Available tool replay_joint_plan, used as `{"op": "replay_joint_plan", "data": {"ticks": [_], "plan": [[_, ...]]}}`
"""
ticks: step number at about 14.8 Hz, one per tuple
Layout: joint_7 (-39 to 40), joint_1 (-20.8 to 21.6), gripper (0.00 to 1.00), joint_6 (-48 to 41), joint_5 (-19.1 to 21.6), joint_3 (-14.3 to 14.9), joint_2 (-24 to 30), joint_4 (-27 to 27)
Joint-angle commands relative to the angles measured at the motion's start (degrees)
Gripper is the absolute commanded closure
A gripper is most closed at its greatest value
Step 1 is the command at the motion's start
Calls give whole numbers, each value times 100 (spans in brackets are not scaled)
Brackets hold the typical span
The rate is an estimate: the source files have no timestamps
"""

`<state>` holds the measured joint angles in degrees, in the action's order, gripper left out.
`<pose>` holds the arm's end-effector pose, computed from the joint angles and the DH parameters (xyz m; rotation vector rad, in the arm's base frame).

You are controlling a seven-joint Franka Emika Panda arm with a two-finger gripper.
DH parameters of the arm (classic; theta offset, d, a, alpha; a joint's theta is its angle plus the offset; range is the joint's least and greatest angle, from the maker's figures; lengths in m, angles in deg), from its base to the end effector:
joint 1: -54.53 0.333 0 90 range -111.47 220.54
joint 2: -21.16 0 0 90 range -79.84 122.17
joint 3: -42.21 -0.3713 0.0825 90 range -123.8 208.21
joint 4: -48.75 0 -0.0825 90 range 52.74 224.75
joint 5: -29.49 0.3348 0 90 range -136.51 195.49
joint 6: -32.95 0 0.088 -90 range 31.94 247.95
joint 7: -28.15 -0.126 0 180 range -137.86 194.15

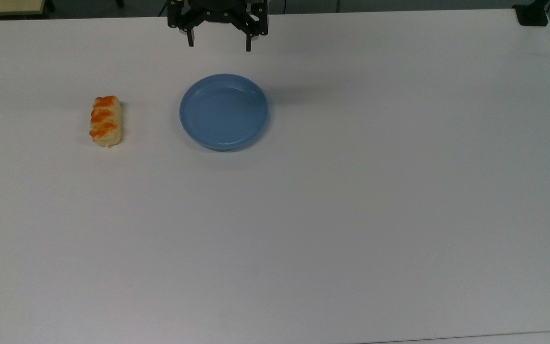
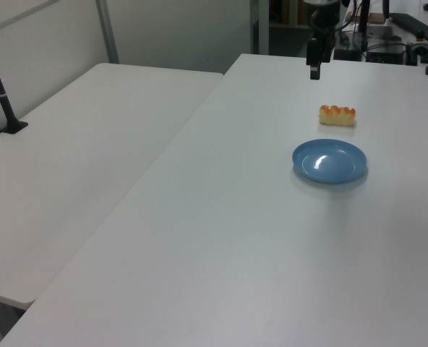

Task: Put the bread onto the plate
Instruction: 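Move the open gripper toward the orange-topped bread roll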

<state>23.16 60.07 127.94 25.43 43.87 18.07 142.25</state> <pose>0.5282 0.0279 0.6148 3.0673 -0.0187 -0.0341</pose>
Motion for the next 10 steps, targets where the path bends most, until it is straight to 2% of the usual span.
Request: {"op": "replay_joint_plan", "data": {"ticks": [1,8,10], "plan": [[33,44,0,-173,-51,44,99,98],[190,-9,0,-122,-51,79,38,80],[960,-420,0,35,-51,80,-76,97]]}}
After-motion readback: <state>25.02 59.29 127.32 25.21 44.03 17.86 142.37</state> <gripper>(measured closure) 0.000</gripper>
